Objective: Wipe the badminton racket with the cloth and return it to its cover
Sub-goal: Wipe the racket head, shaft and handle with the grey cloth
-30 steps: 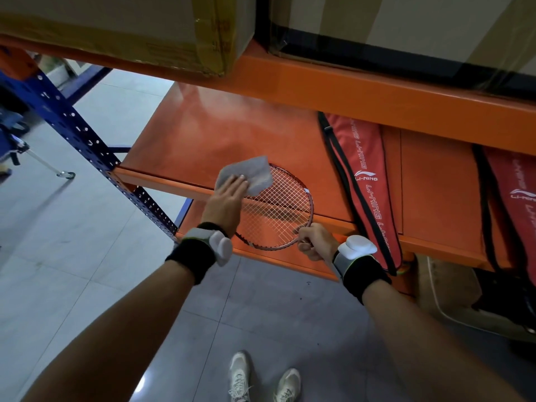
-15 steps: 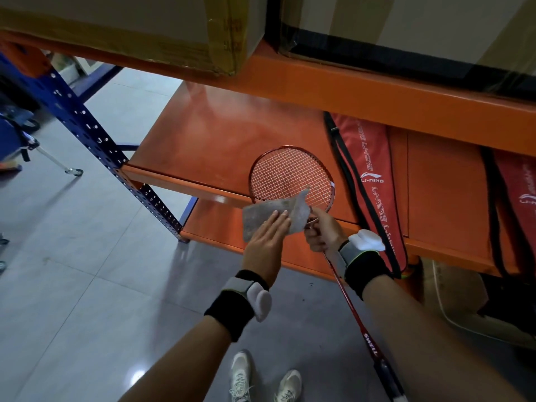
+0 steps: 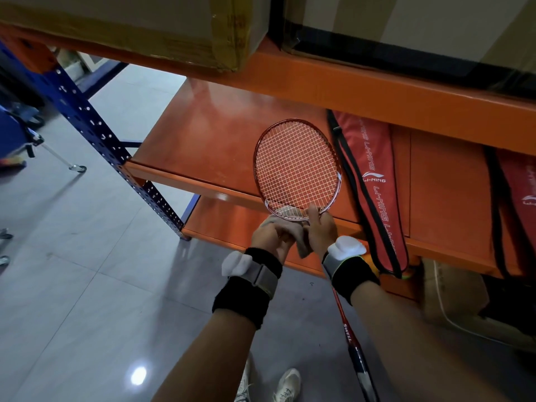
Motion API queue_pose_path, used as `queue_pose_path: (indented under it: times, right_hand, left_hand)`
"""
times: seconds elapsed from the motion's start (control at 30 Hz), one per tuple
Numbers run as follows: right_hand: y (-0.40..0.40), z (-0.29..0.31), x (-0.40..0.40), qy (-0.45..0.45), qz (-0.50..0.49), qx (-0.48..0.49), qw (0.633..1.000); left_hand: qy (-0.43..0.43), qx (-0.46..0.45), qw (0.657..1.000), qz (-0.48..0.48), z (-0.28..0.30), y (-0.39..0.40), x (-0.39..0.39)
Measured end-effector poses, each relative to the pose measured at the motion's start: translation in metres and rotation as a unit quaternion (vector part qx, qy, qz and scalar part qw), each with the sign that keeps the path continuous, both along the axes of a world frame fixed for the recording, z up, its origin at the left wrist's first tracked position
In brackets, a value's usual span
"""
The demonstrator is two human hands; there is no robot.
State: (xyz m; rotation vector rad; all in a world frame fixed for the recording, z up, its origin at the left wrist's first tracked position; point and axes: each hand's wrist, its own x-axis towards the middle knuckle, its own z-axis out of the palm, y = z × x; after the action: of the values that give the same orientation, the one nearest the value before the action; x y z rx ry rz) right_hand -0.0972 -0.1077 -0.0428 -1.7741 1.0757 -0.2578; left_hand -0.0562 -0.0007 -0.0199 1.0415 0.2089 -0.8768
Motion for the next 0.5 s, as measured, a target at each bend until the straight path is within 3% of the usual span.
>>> queue_pose_path:
  times: [0.1, 0.17, 0.33, 0.5]
  right_hand:
    - [0.005, 0.003, -0.007, -0.011, 0.029, -0.015, 0.999]
    - [0.008, 0.004, -0.01, -0.018, 0.042, -0.016, 0.999]
    - [0.008, 0.009, -0.013, -0.034, 0.057, 0.061, 0.996]
    - [0.004, 0.006, -0.018, -0.019, 0.073, 0.167, 0.983]
  left_hand:
    - [0.114, 0.047, 0.989, 0.082, -0.001, -0.004, 0.006]
    - [0.114, 0.105, 0.983, 0.101, -0.007, -0.01, 0.013]
    - [-0.037, 0.255, 0.955, 0.147, -0.01, -0.006, 0.038]
    - [-0.274, 0.457, 0.841, 0.09, -0.009, 0.01, 0.079]
